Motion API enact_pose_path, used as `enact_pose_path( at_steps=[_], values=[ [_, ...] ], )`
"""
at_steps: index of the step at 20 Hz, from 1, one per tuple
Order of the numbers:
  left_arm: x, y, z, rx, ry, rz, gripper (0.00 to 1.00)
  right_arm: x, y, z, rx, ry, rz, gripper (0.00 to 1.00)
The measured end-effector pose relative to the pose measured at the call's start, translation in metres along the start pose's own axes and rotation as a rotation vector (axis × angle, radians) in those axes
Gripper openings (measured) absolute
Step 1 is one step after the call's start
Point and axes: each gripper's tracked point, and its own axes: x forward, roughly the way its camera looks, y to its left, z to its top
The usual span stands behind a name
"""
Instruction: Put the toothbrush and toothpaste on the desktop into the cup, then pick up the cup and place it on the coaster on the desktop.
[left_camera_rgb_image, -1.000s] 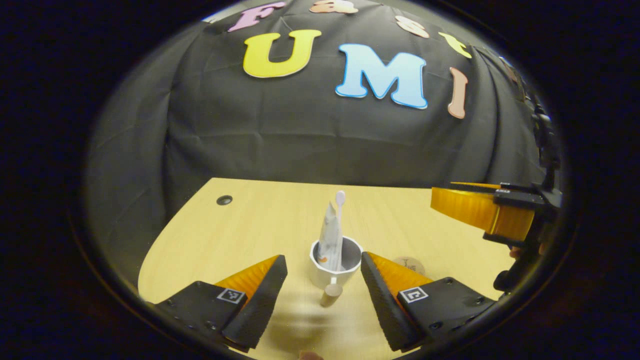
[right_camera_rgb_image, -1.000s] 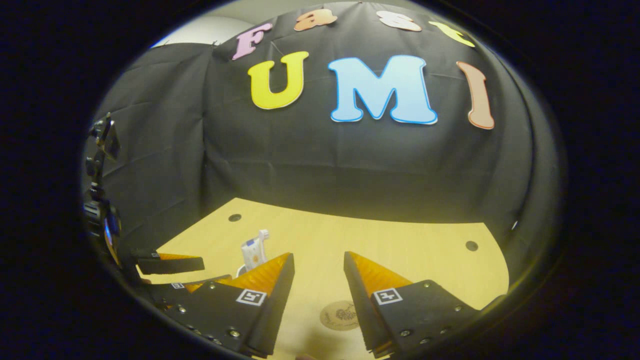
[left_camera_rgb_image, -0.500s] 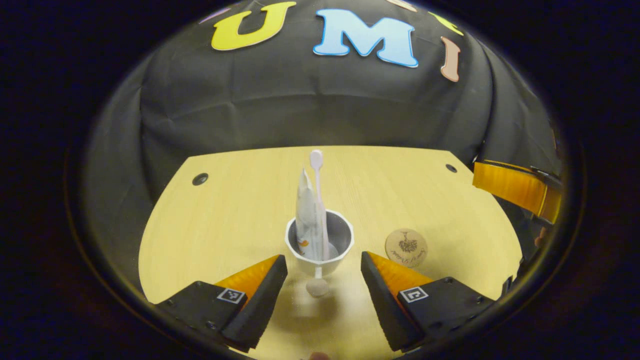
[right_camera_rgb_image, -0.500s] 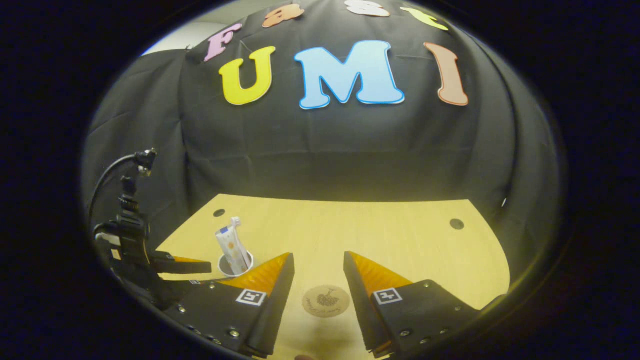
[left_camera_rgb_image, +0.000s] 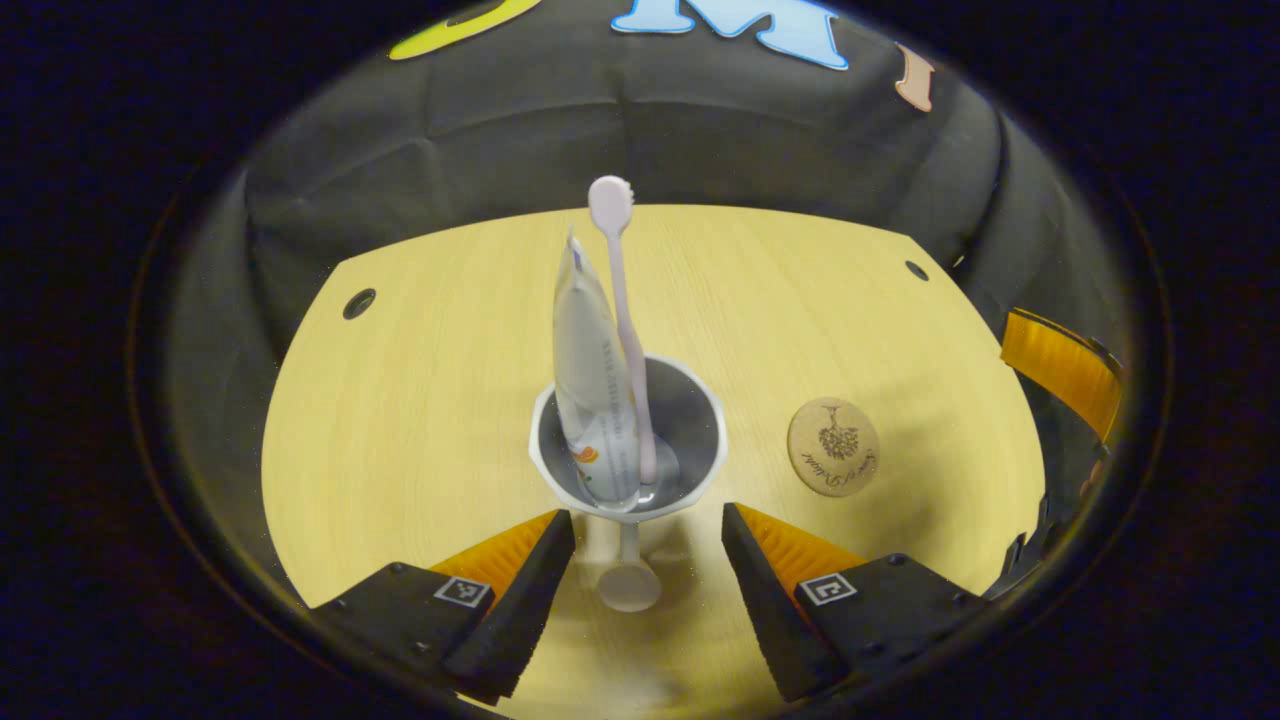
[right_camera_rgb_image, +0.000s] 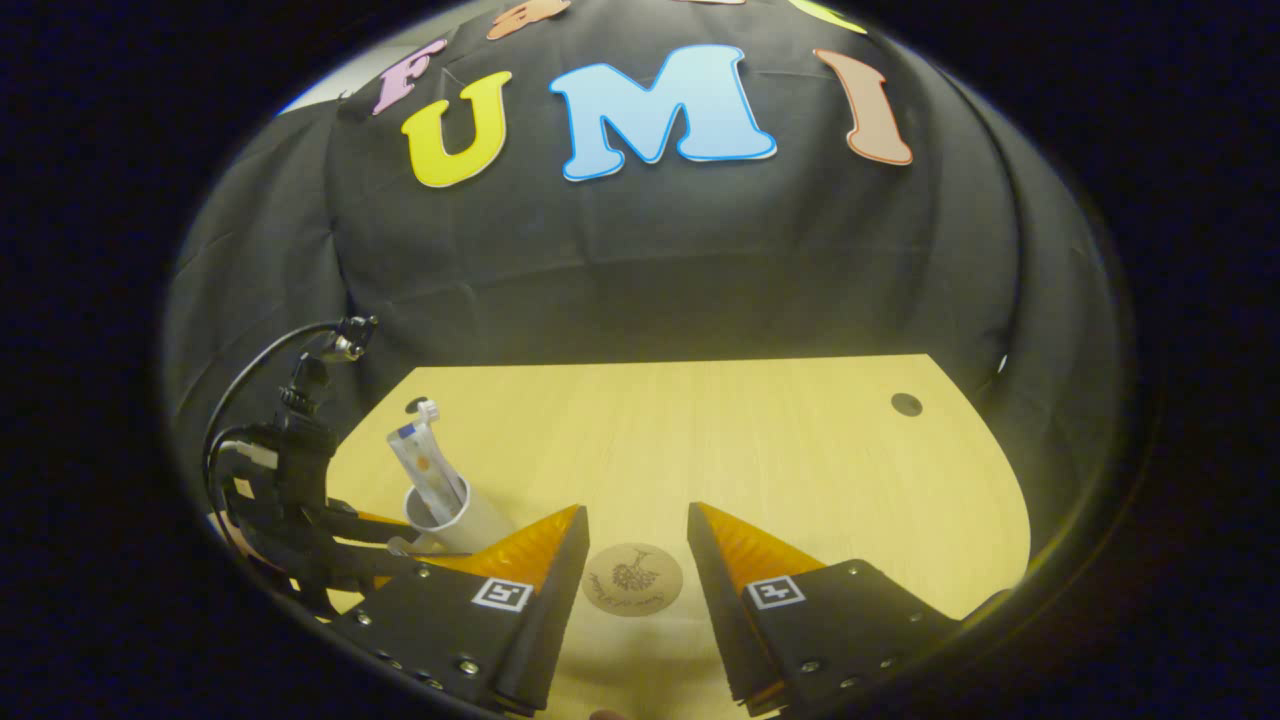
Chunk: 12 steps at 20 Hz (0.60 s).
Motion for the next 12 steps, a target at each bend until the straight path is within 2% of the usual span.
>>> enact_pose_path(
  at_steps=[2,4,10,11,12],
  values=[
    [0.001,0.0,-0.003,0.006,0.043,0.0,0.96,0.003,-0.006,-0.005,0.009,0.018,-0.003,0.63],
    [0.001,0.0,-0.008,0.014,0.082,0.0,0.86,0.008,-0.01,-0.008,0.019,0.032,-0.008,0.63],
    [0.01,0.004,-0.017,0.015,0.151,0.022,0.77,0.012,-0.023,-0.015,0.039,0.056,-0.03,0.63],
    [0.012,0.004,-0.02,0.01,0.158,0.025,0.7,0.012,-0.025,-0.016,0.04,0.058,-0.035,0.63],
    [0.012,0.003,-0.021,0.007,0.163,0.025,0.74,0.013,-0.027,-0.016,0.043,0.06,-0.039,0.63]
  ],
)
